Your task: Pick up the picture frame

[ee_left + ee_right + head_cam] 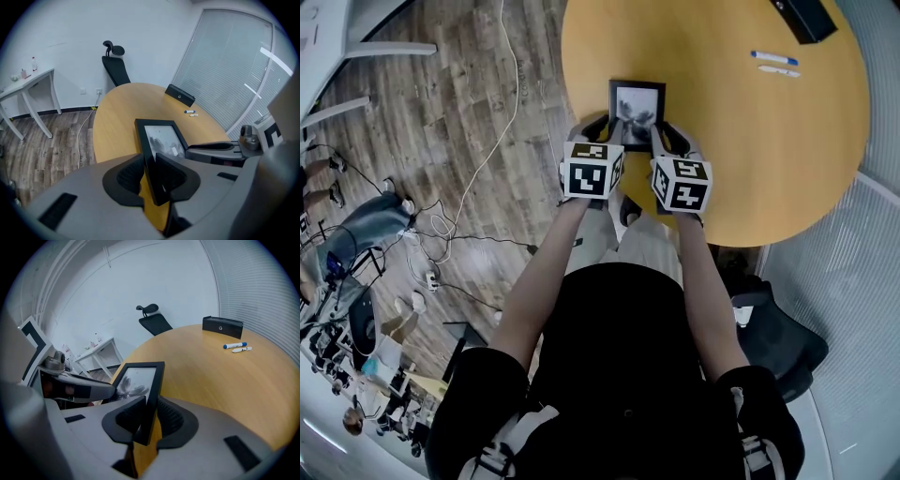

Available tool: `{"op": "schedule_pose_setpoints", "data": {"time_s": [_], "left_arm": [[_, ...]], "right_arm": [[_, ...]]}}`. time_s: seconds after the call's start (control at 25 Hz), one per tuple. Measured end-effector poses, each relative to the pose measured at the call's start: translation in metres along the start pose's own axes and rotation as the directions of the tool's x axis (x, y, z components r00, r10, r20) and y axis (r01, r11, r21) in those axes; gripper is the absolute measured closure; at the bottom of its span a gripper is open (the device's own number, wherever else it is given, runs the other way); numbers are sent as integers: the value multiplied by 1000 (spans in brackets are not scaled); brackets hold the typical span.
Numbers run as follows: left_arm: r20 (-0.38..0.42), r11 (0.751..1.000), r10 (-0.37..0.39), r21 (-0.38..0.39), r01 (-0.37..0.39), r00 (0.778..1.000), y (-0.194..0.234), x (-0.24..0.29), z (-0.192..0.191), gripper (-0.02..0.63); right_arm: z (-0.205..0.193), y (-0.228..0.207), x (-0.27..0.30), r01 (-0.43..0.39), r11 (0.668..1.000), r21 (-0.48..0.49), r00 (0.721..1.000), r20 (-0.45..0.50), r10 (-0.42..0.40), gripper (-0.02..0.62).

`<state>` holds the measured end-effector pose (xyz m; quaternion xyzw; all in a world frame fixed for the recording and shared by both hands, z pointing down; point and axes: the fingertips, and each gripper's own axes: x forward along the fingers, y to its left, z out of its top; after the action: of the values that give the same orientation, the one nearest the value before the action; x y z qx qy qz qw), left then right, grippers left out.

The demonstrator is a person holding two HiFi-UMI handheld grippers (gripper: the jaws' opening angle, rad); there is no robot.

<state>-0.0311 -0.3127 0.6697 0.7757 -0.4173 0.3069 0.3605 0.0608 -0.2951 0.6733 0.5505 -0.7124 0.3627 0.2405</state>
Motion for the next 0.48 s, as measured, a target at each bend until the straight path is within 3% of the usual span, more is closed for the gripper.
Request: {"op": "schedule_pose_setpoints", "data": {"time_s": [0.36, 0.48], "left_arm": [[146, 1000, -3, -24, 6, 989, -31, -61, 23, 518], [194, 1000, 6, 2, -7, 981, -49, -86, 28, 518]], "right_arm": [[29, 15, -62, -9, 999, -42, 991, 130, 15, 503], [36, 18, -91, -11, 998, -56, 984, 175, 21, 503]]}}
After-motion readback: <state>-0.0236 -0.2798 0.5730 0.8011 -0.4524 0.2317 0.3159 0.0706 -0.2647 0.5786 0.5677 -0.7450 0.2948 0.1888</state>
